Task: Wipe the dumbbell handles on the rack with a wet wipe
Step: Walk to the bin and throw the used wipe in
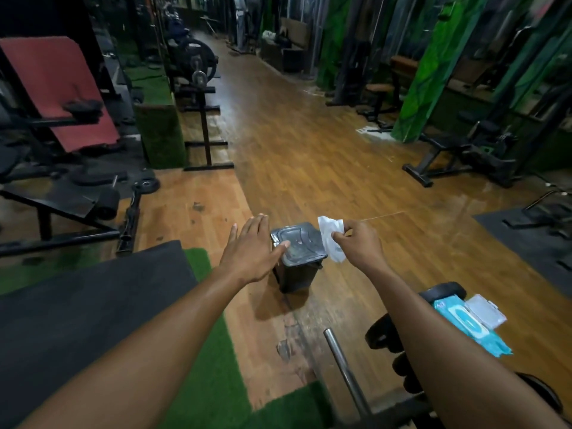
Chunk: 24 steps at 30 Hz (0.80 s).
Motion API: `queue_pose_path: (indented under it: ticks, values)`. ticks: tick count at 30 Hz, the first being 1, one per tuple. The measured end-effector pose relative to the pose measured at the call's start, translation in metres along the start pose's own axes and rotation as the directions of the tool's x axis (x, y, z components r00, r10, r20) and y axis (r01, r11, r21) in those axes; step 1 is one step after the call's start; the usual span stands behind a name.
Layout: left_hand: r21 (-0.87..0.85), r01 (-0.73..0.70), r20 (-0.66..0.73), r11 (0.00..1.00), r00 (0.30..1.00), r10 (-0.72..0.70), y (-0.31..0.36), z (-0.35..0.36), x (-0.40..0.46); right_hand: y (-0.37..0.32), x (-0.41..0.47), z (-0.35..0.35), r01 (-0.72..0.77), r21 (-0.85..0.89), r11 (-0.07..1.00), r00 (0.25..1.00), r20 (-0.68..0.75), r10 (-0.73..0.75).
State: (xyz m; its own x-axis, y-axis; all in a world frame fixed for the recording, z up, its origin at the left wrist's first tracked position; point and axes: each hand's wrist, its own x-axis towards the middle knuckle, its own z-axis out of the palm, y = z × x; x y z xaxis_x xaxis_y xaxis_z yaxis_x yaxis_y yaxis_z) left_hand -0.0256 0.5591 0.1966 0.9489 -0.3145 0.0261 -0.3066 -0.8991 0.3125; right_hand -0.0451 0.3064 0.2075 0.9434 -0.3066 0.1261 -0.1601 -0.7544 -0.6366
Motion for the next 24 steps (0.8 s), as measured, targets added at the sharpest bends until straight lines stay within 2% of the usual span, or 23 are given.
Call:
queue_pose_path:
  ticks: [11,24]
  values:
    - [0.029,-0.010,0.060,1.000,0.998,0.009,-0.053,0.014,0.156,-0.001,0.157,0.068,-0.088,0.016,0.996,0.996,-0.009,0.088]
    - [0.062,0.112,0.237,0.992,0.964,-0.124,-0.149,0.042,0.305,-0.019,0.324,0.155,-0.120,0.035,0.992,0.989,0.087,0.117]
